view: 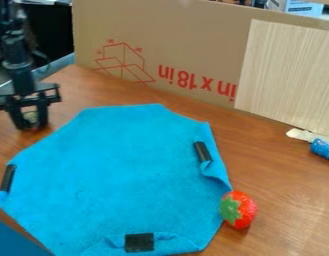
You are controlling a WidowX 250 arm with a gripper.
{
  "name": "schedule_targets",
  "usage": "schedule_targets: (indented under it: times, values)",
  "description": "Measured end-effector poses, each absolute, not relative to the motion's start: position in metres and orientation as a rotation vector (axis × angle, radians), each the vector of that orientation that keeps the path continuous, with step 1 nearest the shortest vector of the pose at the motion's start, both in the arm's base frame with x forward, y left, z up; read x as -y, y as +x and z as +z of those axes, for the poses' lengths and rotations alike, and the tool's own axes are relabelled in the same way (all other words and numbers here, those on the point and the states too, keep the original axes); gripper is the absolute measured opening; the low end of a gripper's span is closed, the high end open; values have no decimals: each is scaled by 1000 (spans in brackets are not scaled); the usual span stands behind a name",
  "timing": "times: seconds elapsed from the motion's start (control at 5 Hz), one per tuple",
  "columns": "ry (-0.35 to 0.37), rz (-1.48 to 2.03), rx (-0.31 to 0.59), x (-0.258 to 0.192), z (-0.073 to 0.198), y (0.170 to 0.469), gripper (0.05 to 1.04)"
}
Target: Put the blue figure on the top edge of the cloth
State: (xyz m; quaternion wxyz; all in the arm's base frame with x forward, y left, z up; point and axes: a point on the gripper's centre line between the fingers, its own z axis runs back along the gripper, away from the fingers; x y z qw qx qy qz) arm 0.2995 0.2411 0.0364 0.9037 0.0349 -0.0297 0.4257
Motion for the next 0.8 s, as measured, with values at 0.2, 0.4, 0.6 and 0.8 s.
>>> schedule_targets:
  times: [0.2,0.4,0.6,0.8]
  values:
    - [82,848,83,-217,58,313,526]
    - [123,807,150,-174,74,330,527]
    - [156,764,172,-144,70,341,526]
    - [189,756,198,-121,64,348,526]
